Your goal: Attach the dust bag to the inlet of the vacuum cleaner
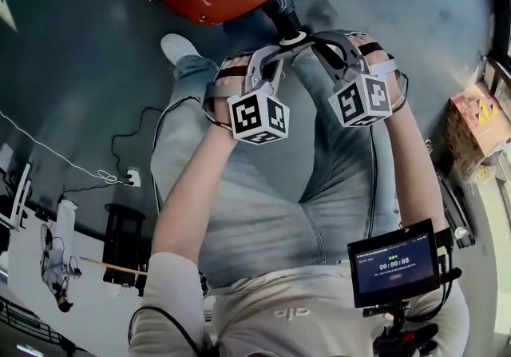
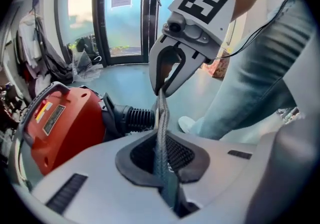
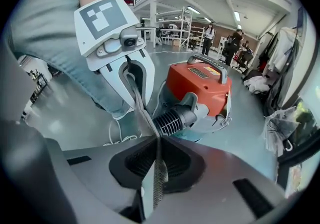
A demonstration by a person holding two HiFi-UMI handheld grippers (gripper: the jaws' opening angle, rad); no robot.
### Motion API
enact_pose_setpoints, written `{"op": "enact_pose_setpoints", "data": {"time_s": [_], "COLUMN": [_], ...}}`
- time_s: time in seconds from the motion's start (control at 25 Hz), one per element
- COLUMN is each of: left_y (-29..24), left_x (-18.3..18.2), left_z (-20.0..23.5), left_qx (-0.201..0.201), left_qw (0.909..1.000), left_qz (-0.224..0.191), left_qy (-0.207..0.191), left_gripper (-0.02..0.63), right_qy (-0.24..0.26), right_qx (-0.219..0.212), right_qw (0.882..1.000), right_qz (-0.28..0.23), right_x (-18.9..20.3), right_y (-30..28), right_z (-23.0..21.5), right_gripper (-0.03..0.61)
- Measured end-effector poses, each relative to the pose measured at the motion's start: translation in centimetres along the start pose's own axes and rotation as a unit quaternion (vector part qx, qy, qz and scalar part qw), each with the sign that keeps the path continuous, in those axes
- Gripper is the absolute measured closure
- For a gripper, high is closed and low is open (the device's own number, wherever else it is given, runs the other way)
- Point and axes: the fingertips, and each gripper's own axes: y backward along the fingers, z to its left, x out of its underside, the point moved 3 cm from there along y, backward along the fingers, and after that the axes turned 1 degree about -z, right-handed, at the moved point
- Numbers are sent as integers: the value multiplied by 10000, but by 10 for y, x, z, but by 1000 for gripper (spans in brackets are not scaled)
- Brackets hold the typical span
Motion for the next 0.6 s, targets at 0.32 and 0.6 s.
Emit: {"op": "enact_pose_setpoints", "data": {"time_s": [0.32, 0.6], "left_y": [-7, -23], "left_x": [-1, 11], "left_z": [27, 27], "left_qx": [-15, -126], "left_qw": [9992, 9995], "left_qz": [-190, 97], "left_qy": [353, 279], "left_gripper": [586, 586], "right_qy": [104, 120], "right_qx": [92, 137], "right_qw": [9996, 9989], "right_qz": [234, 434], "right_x": [-9, 2], "right_y": [-11, -29], "right_z": [-32, -23], "right_gripper": [537, 538]}}
